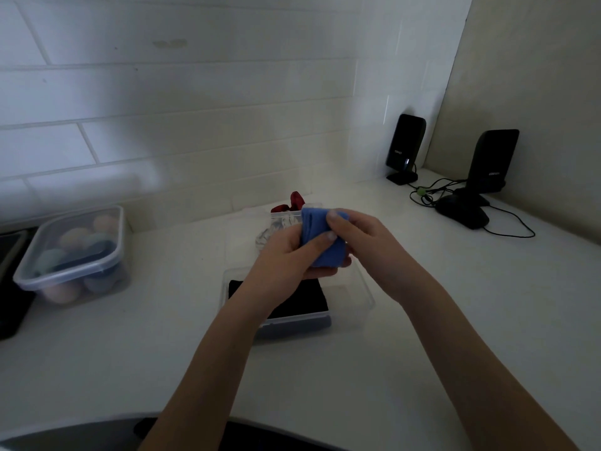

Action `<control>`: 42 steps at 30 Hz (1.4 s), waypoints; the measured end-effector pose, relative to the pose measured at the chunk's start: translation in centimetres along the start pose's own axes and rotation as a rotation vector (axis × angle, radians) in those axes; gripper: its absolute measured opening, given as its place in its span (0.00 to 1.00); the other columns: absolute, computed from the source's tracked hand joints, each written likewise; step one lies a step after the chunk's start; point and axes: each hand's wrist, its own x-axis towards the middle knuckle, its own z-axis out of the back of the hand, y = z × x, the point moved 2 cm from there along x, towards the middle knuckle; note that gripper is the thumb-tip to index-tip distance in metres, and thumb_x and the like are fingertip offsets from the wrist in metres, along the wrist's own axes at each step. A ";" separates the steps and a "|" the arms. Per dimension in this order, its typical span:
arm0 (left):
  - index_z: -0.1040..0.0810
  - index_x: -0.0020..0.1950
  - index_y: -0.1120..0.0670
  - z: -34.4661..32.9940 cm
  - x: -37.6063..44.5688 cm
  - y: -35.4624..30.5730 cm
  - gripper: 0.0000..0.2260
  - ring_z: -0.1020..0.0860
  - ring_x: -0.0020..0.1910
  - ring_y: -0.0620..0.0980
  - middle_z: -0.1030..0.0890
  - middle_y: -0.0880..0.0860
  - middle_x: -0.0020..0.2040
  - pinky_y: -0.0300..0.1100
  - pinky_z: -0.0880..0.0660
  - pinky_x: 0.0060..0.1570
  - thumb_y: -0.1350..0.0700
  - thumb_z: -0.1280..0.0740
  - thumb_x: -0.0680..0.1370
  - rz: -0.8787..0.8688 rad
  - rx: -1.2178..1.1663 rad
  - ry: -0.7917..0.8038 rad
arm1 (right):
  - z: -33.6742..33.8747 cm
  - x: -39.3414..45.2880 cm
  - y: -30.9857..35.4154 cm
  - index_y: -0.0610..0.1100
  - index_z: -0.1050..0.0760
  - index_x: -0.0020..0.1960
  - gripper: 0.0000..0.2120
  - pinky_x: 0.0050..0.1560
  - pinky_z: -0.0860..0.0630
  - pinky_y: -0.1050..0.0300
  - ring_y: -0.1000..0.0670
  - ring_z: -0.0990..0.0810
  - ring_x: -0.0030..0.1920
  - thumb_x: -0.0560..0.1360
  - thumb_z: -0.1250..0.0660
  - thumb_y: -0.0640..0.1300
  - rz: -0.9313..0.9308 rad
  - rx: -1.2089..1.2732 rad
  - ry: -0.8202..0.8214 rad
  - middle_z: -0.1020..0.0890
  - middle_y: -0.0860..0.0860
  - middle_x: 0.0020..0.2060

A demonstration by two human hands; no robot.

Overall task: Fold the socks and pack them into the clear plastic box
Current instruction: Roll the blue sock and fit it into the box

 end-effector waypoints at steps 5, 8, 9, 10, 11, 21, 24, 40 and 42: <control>0.23 0.49 0.52 0.1 0.0 0.3 0.05 0.15 0.41 0.52 0.16 0.53 0.44 0.41 0.18 0.41 0.54 0.36 0.77 0.019 0.123 0.017 | 0.2 0.1 -0.1 0.44 0.24 0.43 0.08 0.44 0.28 0.60 0.53 0.24 0.42 0.78 0.38 0.46 0.066 0.006 -0.003 0.21 0.51 0.39; 0.21 0.48 0.55 0.3 -0.1 0.7 0.08 0.16 0.42 0.53 0.16 0.57 0.43 0.43 0.18 0.44 0.51 0.34 0.76 -0.052 0.392 -0.066 | 0.7 0.0 0.1 0.37 0.24 0.45 0.09 0.44 0.28 0.65 0.55 0.25 0.40 0.78 0.37 0.43 0.106 -0.124 -0.009 0.22 0.53 0.37; 0.21 0.48 0.55 0.4 -0.1 0.8 0.09 0.17 0.41 0.51 0.16 0.56 0.42 0.41 0.19 0.42 0.51 0.33 0.75 -0.105 0.508 -0.110 | 1.0 0.0 0.2 0.37 0.24 0.46 0.09 0.45 0.28 0.63 0.53 0.25 0.41 0.78 0.37 0.43 0.116 -0.182 -0.014 0.21 0.53 0.37; 0.20 0.48 0.54 0.6 -0.3 0.8 0.07 0.18 0.39 0.45 0.16 0.52 0.41 0.36 0.21 0.40 0.51 0.32 0.74 -0.158 0.568 -0.152 | 1.2 0.1 0.2 0.38 0.23 0.45 0.09 0.45 0.28 0.61 0.52 0.25 0.41 0.77 0.36 0.43 0.119 -0.232 -0.024 0.21 0.53 0.37; 0.20 0.50 0.52 0.7 -0.5 0.6 0.07 0.18 0.39 0.39 0.17 0.47 0.40 0.30 0.23 0.39 0.53 0.30 0.73 -0.193 0.578 -0.195 | 1.6 0.1 0.2 0.39 0.23 0.45 0.08 0.45 0.28 0.59 0.51 0.25 0.41 0.77 0.36 0.44 0.111 -0.270 -0.040 0.21 0.52 0.37; 0.17 0.53 0.51 1.6 -2.2 1.9 0.09 0.21 0.50 0.45 0.16 0.49 0.51 0.40 0.26 0.57 0.58 0.31 0.74 -0.102 1.073 -0.015 | 2.7 -1.2 -1.0 0.50 0.26 0.45 0.06 0.38 0.29 0.62 0.55 0.26 0.35 0.73 0.31 0.49 -0.037 -0.671 -0.052 0.19 0.53 0.41; 0.17 0.54 0.51 1.7 -2.0 2.2 0.10 0.21 0.50 0.44 0.16 0.49 0.52 0.38 0.27 0.57 0.58 0.31 0.73 -0.069 1.053 0.009 | 1.8 -1.5 -1.9 0.51 0.28 0.43 0.06 0.33 0.32 0.72 0.61 0.28 0.32 0.73 0.31 0.50 -0.033 -0.821 0.014 0.20 0.55 0.41; 0.17 0.54 0.49 2.2 -1.9 3.0 0.12 0.21 0.53 0.46 0.17 0.49 0.54 0.41 0.27 0.59 0.62 0.36 0.76 0.024 0.918 0.086 | -1.0 -0.5 -0.5 0.48 0.24 0.52 0.09 0.42 0.34 0.56 0.45 0.21 0.50 0.76 0.37 0.51 -0.023 -1.617 0.268 0.20 0.47 0.50; 0.18 0.56 0.47 2.1 -2.0 3.0 0.15 0.22 0.54 0.48 0.18 0.49 0.57 0.43 0.27 0.58 0.63 0.39 0.77 0.003 0.985 0.111 | -1.0 -0.7 -0.3 0.47 0.25 0.52 0.11 0.42 0.35 0.56 0.45 0.21 0.49 0.77 0.38 0.53 -0.014 -1.635 0.252 0.20 0.47 0.50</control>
